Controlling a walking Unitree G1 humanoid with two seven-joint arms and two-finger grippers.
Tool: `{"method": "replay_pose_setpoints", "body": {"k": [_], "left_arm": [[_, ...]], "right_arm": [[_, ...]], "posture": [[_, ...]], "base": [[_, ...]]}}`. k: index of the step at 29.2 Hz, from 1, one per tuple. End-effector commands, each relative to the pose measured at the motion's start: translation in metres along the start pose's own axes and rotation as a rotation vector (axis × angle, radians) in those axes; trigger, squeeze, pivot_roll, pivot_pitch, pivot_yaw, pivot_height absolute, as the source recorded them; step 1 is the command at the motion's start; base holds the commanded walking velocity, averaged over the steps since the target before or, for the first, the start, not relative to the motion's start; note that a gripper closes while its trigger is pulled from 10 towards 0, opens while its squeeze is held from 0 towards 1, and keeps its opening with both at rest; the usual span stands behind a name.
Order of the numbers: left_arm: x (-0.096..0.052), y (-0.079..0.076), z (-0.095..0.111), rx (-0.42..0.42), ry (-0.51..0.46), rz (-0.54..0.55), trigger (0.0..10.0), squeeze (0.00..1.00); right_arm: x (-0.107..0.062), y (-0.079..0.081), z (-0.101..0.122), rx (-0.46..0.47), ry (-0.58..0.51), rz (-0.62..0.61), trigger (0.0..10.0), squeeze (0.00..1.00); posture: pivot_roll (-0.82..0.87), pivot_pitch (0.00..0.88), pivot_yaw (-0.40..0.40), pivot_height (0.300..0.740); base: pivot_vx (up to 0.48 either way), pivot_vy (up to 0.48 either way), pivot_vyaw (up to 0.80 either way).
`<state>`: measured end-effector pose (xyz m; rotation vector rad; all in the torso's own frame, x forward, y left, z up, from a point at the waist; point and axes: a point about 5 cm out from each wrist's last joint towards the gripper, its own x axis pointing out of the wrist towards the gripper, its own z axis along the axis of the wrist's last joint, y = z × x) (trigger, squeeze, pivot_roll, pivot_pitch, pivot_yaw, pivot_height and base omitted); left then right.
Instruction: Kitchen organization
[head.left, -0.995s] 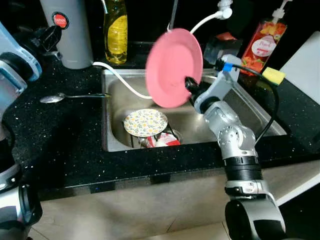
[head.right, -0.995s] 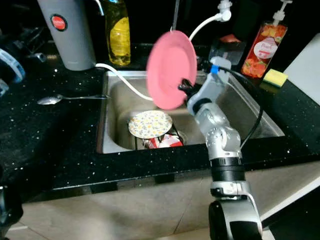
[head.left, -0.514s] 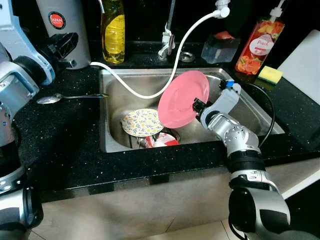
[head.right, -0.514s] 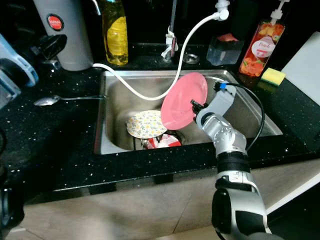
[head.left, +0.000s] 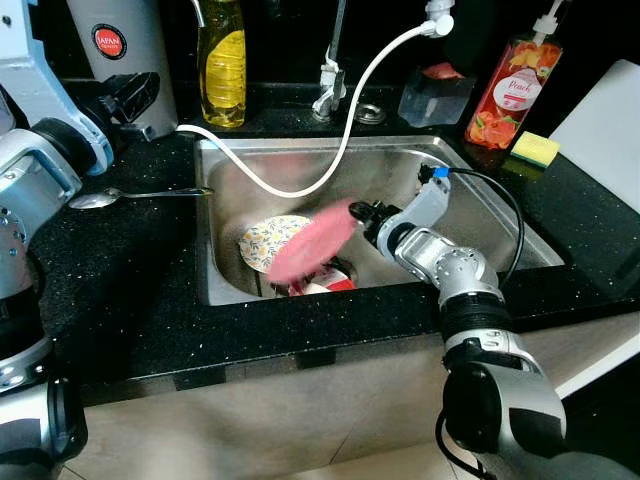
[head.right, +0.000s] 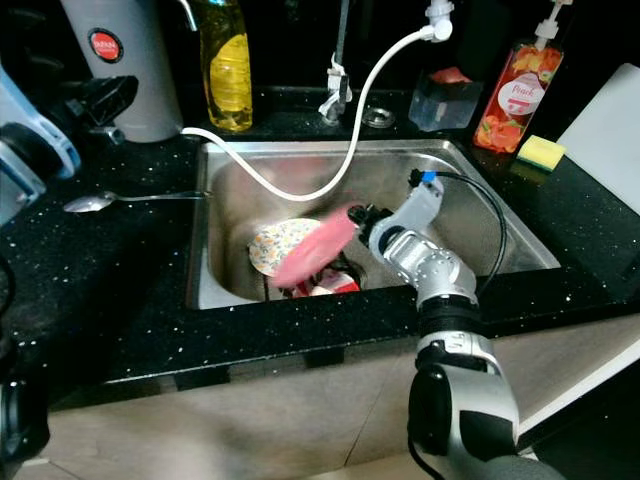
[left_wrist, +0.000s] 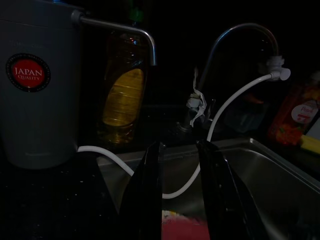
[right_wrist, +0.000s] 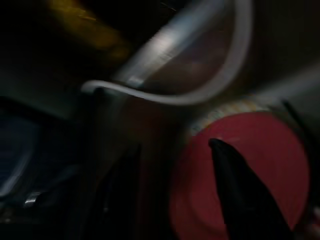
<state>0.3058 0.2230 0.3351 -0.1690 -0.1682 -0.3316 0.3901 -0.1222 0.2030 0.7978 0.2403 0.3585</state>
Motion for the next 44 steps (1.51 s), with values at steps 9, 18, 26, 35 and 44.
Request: {"method": "replay_pose_setpoints", "body": {"k": [9,18,26,35,44], "left_arm": [[0.002,-0.009,-0.006,0.003,0.015,-0.033,10.0,0.00],[0.003,0.016,-0.017,0.020,0.099,0.168,10.0,0.00],[-0.003,0.033,-0.027,0.403,0.235,0.346,10.0,0.00],[-0.013,0.032,-0.042,0.744,0.395,0.228,10.0,0.00],[-0.018,0.041,-0.062,0.940,0.503,0.199,10.0,0.00]], "right_arm": [[-0.030,0.036,0.054,-0.126,-0.385,0.244,10.0,0.00],[-0.039,0.078,0.024,-0.525,-0.340,0.347,10.0,0.00],[-0.044,0.082,0.021,-0.543,-0.355,0.354,10.0,0.00],[-0.045,0.078,0.022,-0.550,-0.363,0.330,10.0,0.00],[-0.045,0.077,0.021,-0.547,-0.359,0.328,10.0,0.00]], "posture": [[0.11,0.000,-0.083,0.740],[0.11,0.000,-0.072,0.740],[0.12,0.000,-0.074,0.740],[0.12,0.000,-0.074,0.740],[0.12,0.000,-0.073,0.740]], "base": [[0.000,0.000,0.00],[0.000,0.000,0.00],[0.000,0.000,0.00],[0.000,0.000,0.00],[0.000,0.000,0.00]]}}
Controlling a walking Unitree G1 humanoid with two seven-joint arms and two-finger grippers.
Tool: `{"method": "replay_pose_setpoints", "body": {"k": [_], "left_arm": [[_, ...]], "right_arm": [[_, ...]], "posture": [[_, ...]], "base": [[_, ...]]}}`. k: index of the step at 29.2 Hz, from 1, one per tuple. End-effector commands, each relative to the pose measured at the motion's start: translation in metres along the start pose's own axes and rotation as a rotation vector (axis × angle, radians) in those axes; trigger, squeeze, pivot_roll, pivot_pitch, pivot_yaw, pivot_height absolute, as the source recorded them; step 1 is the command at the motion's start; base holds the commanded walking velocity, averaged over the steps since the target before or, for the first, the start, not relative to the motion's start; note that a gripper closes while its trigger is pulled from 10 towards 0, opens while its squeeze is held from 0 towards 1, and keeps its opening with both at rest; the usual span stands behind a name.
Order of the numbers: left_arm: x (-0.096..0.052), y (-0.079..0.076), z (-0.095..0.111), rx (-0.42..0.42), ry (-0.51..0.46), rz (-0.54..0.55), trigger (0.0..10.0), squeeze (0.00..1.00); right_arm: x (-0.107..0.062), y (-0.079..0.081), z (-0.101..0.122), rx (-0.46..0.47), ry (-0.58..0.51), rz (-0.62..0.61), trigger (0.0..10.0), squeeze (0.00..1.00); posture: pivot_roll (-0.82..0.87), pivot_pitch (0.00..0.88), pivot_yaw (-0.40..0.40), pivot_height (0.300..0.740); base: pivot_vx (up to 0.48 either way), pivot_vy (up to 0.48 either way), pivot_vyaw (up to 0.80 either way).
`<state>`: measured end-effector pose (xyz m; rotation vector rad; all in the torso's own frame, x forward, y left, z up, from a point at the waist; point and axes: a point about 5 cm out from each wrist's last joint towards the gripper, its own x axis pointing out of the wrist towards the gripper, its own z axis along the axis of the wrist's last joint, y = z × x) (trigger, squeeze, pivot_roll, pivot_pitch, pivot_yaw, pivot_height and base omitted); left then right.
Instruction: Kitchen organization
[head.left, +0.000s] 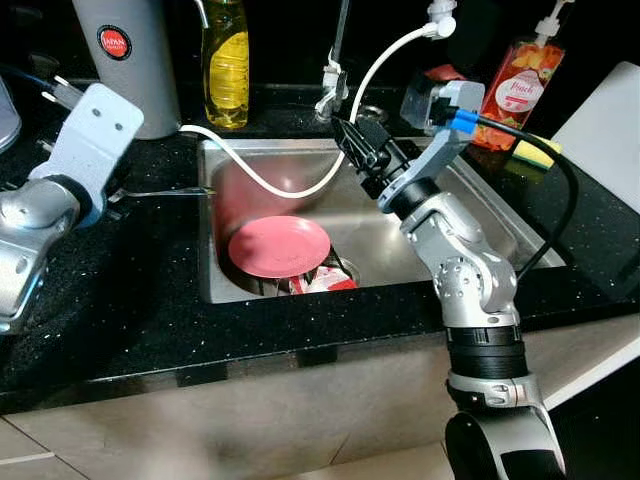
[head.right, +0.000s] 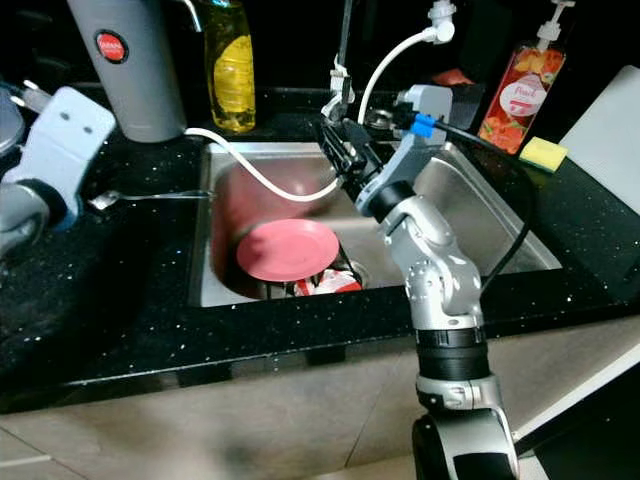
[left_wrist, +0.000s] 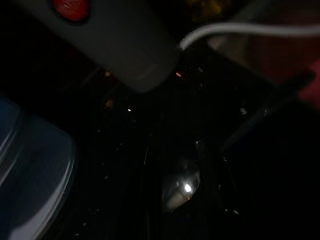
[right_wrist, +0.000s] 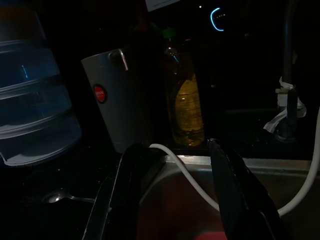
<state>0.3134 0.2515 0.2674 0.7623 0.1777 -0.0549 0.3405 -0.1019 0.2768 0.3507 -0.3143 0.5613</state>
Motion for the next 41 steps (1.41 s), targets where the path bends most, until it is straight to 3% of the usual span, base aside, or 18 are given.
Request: {"method": "replay_pose_setpoints", "body": {"k": [1,2,4,6,10,11,12,14,20,27,32,35,37,41], "left_arm": [[-0.001,-0.001,-0.005,0.074,0.021,-0.031,10.0,0.00],[-0.001,-0.002,-0.007,0.105,0.030,-0.041,10.0,1.00],[-0.001,-0.003,-0.010,0.153,0.043,-0.048,10.0,1.00],[0.001,-0.006,-0.019,0.275,0.073,-0.080,10.0,1.00],[0.002,-0.009,-0.021,0.308,0.078,-0.107,10.0,1.00],[0.006,-0.010,-0.027,0.425,0.112,-0.129,10.0,0.00],[0.006,-0.010,-0.027,0.425,0.112,-0.129,10.0,0.00],[0.009,-0.008,-0.031,0.500,0.143,-0.143,10.0,0.00],[0.013,-0.006,-0.035,0.550,0.160,-0.173,10.0,0.00],[0.028,0.006,-0.042,0.657,0.197,-0.159,9.9,0.00],[0.042,0.007,-0.046,0.736,0.216,-0.153,8.5,0.00],[0.046,0.005,-0.045,0.742,0.212,-0.156,8.3,0.00],[0.055,-0.002,-0.042,0.744,0.186,-0.176,6.9,0.00],[0.066,-0.016,-0.034,0.770,0.123,-0.224,6.9,0.00]], "right_arm": [[-0.002,-0.001,0.001,-0.011,-0.006,-0.008,10.0,0.00],[-0.002,-0.001,0.001,-0.010,-0.005,-0.008,10.0,0.00],[-0.002,-0.001,0.001,-0.011,-0.006,-0.008,10.0,0.00],[-0.002,-0.002,0.001,-0.009,-0.007,-0.010,10.0,0.00],[-0.002,-0.002,0.001,-0.009,-0.008,-0.011,10.0,0.00],[-0.002,-0.002,0.002,-0.008,-0.012,-0.011,10.0,0.00],[-0.002,-0.002,0.002,-0.008,-0.012,-0.011,10.0,0.00],[-0.002,-0.002,0.002,-0.009,-0.015,-0.012,10.0,0.00],[-0.003,-0.003,0.003,-0.009,-0.020,-0.018,10.0,0.00],[-0.003,-0.004,0.004,-0.010,-0.024,-0.026,10.0,0.00],[-0.003,-0.004,0.006,-0.012,-0.029,-0.033,10.0,0.00],[-0.004,-0.004,0.006,-0.012,-0.031,-0.035,10.0,0.00],[-0.004,-0.005,0.007,-0.012,-0.033,-0.040,10.0,0.00],[-0.006,-0.005,0.008,-0.015,-0.038,-0.050,10.0,0.00]], "posture": [[0.12,0.000,-0.073,0.740],[0.12,0.000,-0.073,0.740],[0.12,0.000,-0.073,0.740],[0.12,0.000,-0.073,0.740],[0.12,0.000,-0.073,0.740],[0.12,0.000,-0.070,0.740],[0.12,0.000,-0.070,0.740],[0.12,0.000,-0.070,0.740],[0.11,0.000,-0.063,0.740],[0.11,0.000,-0.067,0.740],[0.11,0.000,-0.064,0.740],[0.10,0.000,-0.063,0.740],[0.10,0.000,-0.057,0.740],[0.09,0.000,-0.048,0.740]], "base": [[0.000,0.000,0.00],[0.000,0.000,0.00],[0.000,0.000,0.00],[0.000,0.000,0.00],[0.000,0.000,0.00],[0.000,0.000,0.00],[0.000,0.000,0.00],[0.000,0.000,0.00],[0.000,0.000,0.00],[0.000,0.000,0.00],[0.000,0.000,0.00],[0.000,0.000,0.00],[0.000,0.000,0.00],[0.000,0.000,0.00]]}}
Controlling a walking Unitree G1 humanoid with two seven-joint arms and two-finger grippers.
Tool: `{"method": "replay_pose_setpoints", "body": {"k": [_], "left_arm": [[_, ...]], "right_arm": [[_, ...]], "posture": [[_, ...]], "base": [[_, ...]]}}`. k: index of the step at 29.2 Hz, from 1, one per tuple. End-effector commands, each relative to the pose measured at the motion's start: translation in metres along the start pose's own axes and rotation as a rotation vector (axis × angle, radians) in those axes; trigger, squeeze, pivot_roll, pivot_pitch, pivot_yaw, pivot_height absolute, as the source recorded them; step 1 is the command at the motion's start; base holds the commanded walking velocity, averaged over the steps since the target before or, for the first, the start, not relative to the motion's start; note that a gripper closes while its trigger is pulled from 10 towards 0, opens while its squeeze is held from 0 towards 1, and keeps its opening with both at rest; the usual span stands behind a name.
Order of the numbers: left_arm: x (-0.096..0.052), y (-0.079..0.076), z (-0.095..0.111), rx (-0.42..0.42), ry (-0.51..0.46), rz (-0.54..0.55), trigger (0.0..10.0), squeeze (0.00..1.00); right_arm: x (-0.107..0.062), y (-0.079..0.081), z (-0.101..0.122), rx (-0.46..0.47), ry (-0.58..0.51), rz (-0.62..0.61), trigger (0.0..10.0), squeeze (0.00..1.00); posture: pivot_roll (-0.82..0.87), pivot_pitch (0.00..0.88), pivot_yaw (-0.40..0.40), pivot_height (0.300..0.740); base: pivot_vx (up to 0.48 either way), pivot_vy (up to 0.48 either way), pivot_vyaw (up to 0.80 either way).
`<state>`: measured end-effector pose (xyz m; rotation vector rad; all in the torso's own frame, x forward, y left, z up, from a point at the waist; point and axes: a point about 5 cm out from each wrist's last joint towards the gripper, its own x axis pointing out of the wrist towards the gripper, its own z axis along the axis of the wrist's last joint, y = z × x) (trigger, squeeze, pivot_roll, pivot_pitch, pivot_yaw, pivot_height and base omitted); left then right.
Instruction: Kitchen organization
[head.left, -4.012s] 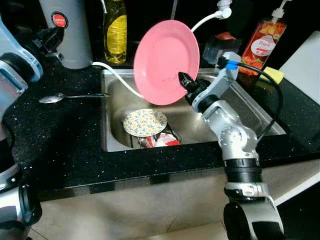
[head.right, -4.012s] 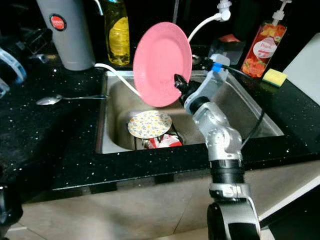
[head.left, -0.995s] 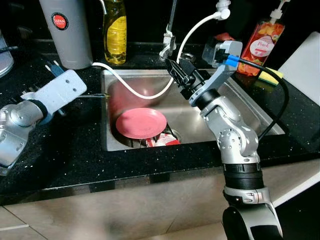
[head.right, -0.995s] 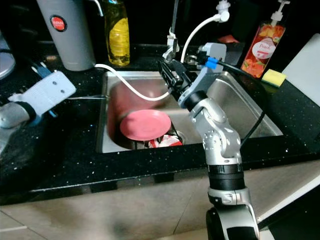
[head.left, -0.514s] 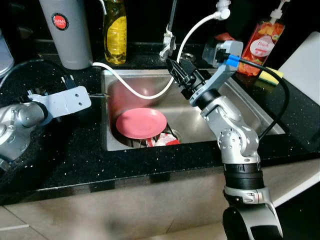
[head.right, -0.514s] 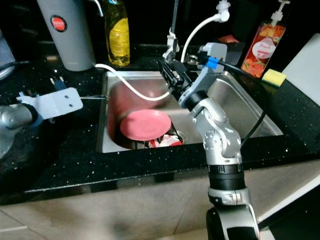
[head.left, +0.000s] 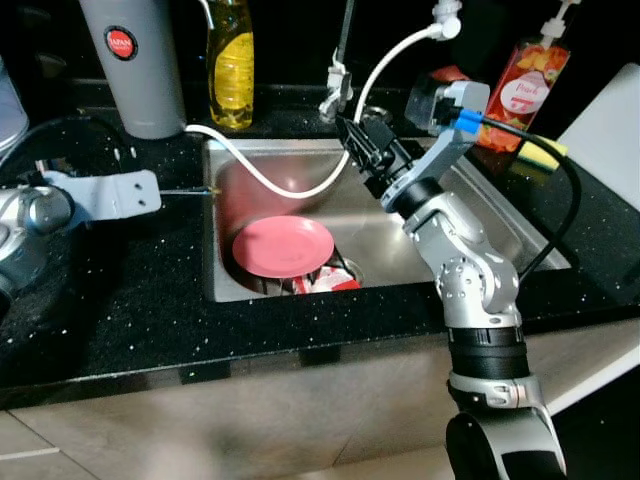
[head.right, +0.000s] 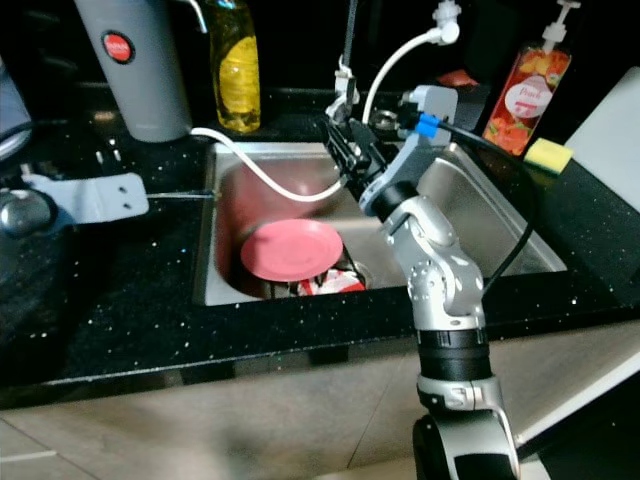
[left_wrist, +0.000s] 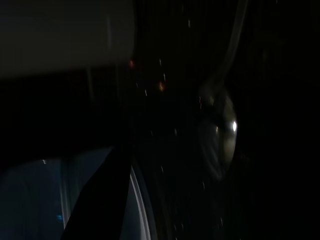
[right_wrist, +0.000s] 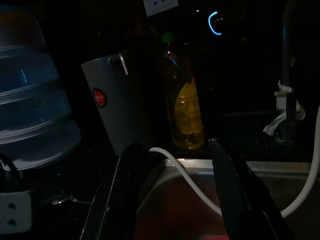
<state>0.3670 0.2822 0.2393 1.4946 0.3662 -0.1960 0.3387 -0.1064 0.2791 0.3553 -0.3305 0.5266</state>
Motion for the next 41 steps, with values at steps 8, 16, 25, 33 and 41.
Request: {"method": "replay_pose_setpoints", "body": {"k": [8,16,25,33,41], "left_arm": [[0.018,-0.016,0.035,0.074,-0.123,-0.078,3.1,0.00],[0.017,-0.008,0.026,0.090,-0.093,-0.057,0.0,0.00],[0.019,-0.005,0.010,0.092,-0.038,-0.040,0.0,0.00],[0.014,0.012,0.014,-0.048,-0.078,0.024,9.1,0.00],[0.006,0.061,0.004,-0.867,-0.144,0.223,10.0,0.00]], "right_arm": [[-0.006,-0.006,0.005,-0.011,-0.019,-0.039,10.0,0.00],[-0.007,-0.007,0.006,-0.012,-0.020,-0.045,10.0,0.00],[-0.004,-0.006,0.006,-0.012,-0.018,-0.036,10.0,0.00],[-0.004,-0.006,0.008,-0.015,-0.023,-0.038,10.0,0.00],[-0.005,-0.007,0.009,-0.012,-0.030,-0.044,10.0,0.00]], "posture": [[0.07,0.000,-0.039,0.740],[0.08,0.000,-0.046,0.740],[0.08,0.000,-0.055,0.740],[0.09,0.000,-0.047,0.740],[0.10,0.000,-0.047,0.740]], "base": [[0.000,0.000,0.00],[0.000,0.000,0.00],[0.000,0.000,0.00],[0.000,0.000,0.00],[0.000,0.000,0.00]]}}
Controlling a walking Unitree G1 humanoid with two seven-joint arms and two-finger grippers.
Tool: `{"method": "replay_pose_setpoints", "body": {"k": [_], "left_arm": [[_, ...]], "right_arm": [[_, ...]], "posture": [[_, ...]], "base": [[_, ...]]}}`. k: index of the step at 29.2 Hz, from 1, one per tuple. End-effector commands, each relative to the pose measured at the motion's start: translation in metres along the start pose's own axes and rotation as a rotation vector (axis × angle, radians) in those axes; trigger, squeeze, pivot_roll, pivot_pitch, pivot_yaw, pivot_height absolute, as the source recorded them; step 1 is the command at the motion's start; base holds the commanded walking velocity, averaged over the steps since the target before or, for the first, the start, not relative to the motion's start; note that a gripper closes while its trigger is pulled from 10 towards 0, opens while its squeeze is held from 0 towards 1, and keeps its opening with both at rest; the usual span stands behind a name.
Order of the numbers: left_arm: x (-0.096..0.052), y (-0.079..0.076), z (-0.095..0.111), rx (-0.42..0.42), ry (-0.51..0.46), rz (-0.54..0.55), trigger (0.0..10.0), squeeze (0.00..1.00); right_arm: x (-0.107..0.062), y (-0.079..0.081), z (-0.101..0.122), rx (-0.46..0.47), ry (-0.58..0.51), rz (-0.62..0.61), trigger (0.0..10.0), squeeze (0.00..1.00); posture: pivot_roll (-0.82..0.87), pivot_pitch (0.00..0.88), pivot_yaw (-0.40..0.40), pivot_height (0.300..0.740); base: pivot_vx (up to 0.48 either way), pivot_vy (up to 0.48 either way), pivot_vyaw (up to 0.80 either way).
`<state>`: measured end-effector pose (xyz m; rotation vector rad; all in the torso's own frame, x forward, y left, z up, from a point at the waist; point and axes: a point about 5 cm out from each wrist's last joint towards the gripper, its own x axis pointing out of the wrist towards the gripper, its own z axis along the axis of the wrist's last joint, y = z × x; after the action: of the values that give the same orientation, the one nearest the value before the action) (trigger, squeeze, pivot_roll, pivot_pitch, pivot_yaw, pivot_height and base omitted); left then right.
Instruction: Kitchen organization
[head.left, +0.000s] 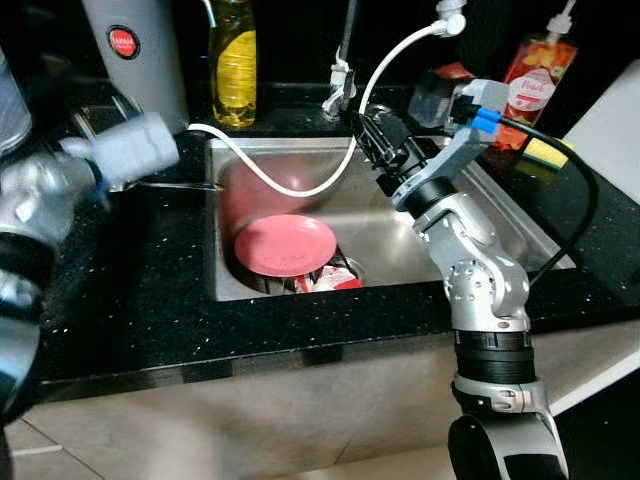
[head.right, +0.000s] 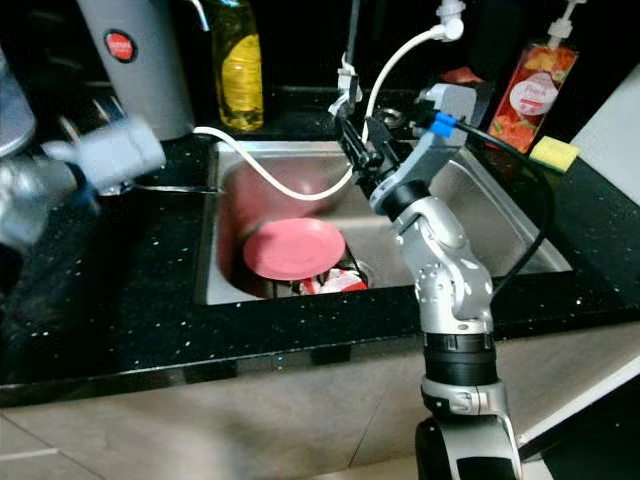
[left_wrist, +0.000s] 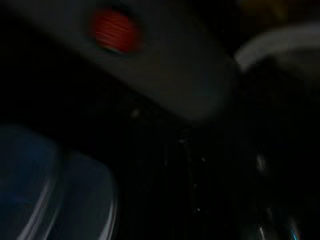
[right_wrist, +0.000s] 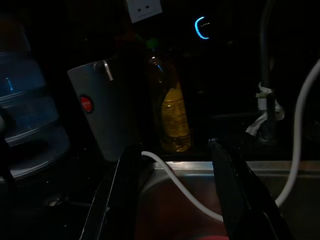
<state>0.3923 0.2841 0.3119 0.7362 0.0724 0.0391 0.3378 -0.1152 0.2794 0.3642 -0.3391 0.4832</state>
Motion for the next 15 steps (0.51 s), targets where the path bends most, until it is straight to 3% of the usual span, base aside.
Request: {"method": "replay_pose_setpoints", "body": {"k": [1,3,6,8,9,10,11,12,13,15], "left_arm": [[0.004,-0.011,-0.014,-0.135,0.058,-0.010,10.0,0.00],[0.004,-0.011,-0.017,-0.342,0.062,0.024,10.0,0.00],[0.004,-0.011,-0.018,-0.413,0.065,0.040,10.0,0.00],[0.002,-0.010,-0.027,-0.640,0.093,0.116,10.0,0.00],[0.002,-0.010,-0.027,-0.640,0.093,0.116,10.0,0.00],[0.001,-0.009,-0.030,-0.731,0.108,0.143,10.0,0.00],[0.001,-0.009,-0.030,-0.731,0.108,0.143,10.0,0.00],[0.000,-0.007,-0.033,-0.817,0.124,0.185,10.0,0.00],[0.000,-0.007,-0.033,-0.817,0.124,0.185,10.0,0.00],[-0.005,-0.003,-0.037,-0.924,0.155,0.268,10.0,0.00]], "right_arm": [[0.000,0.000,0.005,-0.010,-0.015,-0.003,10.0,0.00],[0.000,0.000,0.005,-0.014,-0.017,0.000,10.0,0.00],[0.000,0.000,0.006,-0.015,-0.017,0.000,10.0,0.00],[0.000,0.000,0.006,-0.018,-0.016,-0.002,10.0,0.00],[0.000,0.000,0.006,-0.018,-0.016,-0.002,10.0,0.00],[-0.001,0.000,0.006,-0.018,-0.015,-0.002,10.0,0.00],[-0.001,0.000,0.006,-0.018,-0.015,-0.002,10.0,0.00],[-0.001,0.000,0.005,-0.019,-0.014,-0.002,10.0,0.00],[-0.001,0.000,0.005,-0.019,-0.014,-0.002,10.0,0.00],[-0.001,0.000,0.005,-0.021,-0.011,-0.001,10.0,0.00]], "posture": [[0.09,0.000,-0.046,0.740],[0.09,0.000,-0.046,0.740],[0.09,0.000,-0.046,0.740],[0.09,0.000,-0.048,0.740],[0.09,0.000,-0.048,0.740],[0.09,0.000,-0.048,0.740],[0.09,0.000,-0.048,0.740],[0.09,0.000,-0.048,0.740],[0.09,0.000,-0.048,0.740],[0.09,0.000,-0.049,0.740]], "base": [[0.000,0.000,0.00],[0.000,0.000,0.00],[0.000,0.000,0.00],[0.000,0.000,0.00],[0.000,0.000,0.00],[0.000,0.000,0.00],[0.000,0.000,0.00],[0.000,0.000,0.00],[0.000,0.000,0.00],[0.000,0.000,0.00]]}}
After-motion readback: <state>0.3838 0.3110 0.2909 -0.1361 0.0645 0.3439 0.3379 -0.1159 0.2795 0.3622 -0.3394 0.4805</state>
